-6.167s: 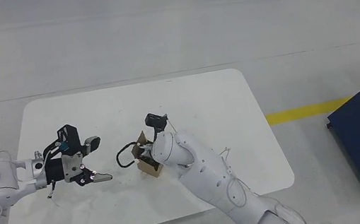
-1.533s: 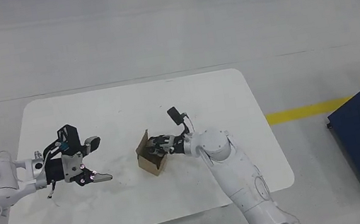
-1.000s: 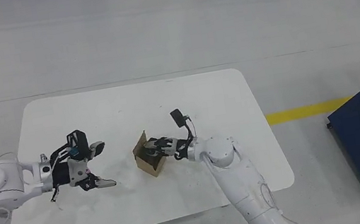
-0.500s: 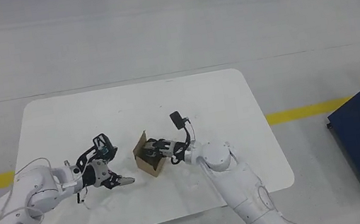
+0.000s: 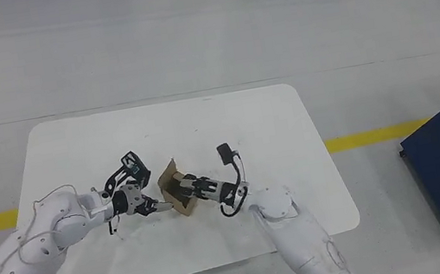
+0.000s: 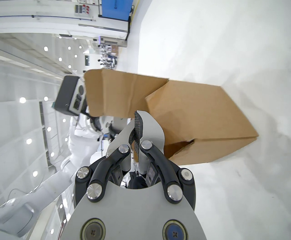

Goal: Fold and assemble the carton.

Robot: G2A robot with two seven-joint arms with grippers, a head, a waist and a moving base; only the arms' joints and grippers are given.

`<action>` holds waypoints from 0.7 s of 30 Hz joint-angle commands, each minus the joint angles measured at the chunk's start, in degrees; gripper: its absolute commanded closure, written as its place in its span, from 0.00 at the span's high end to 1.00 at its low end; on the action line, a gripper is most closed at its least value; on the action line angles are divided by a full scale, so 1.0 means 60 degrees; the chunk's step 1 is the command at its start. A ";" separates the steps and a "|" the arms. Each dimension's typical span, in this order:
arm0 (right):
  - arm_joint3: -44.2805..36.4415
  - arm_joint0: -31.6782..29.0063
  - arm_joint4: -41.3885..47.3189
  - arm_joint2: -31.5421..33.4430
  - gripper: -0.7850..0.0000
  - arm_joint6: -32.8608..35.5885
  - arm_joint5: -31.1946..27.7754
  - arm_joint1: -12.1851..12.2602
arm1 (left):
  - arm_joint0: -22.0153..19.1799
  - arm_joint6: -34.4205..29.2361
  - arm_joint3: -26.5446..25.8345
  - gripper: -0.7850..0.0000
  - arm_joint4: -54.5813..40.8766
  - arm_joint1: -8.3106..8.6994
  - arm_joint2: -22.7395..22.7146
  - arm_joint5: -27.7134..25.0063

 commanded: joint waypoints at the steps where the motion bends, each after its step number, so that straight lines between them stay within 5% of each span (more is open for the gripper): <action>1: -0.0180 -0.0120 0.0607 0.0182 0.00 0.0184 -0.0152 0.0041 | -0.0072 0.0011 0.0071 1.00 0.0063 -0.0083 0.0085 0.0004; 7: -0.0455 -0.0497 0.1164 0.0775 0.06 0.1589 0.0039 0.0280 | -0.0201 0.0170 0.0295 1.00 0.0132 -0.0257 0.0156 -0.0090; 11: -0.0225 -0.0344 0.0546 0.0621 0.43 0.1884 0.0623 0.0381 | -0.0271 0.0258 0.0467 1.00 0.0195 -0.0341 0.0148 -0.0179; 15: -0.0014 -0.0270 0.0468 0.0333 0.50 0.1447 0.0730 0.0393 | -0.0346 0.0340 0.0639 1.00 0.0202 -0.0422 0.0129 -0.0325; 17: 0.0056 -0.0296 0.0489 0.0220 0.65 0.0948 0.0758 0.0383 | -0.0382 0.0345 0.0704 0.97 0.0217 -0.0465 0.0135 -0.0381; 21: 0.0203 -0.0245 0.0393 -0.0058 0.75 0.0527 0.0877 0.0390 | -0.0474 0.0346 0.0841 0.89 0.0183 -0.0562 0.0152 -0.0470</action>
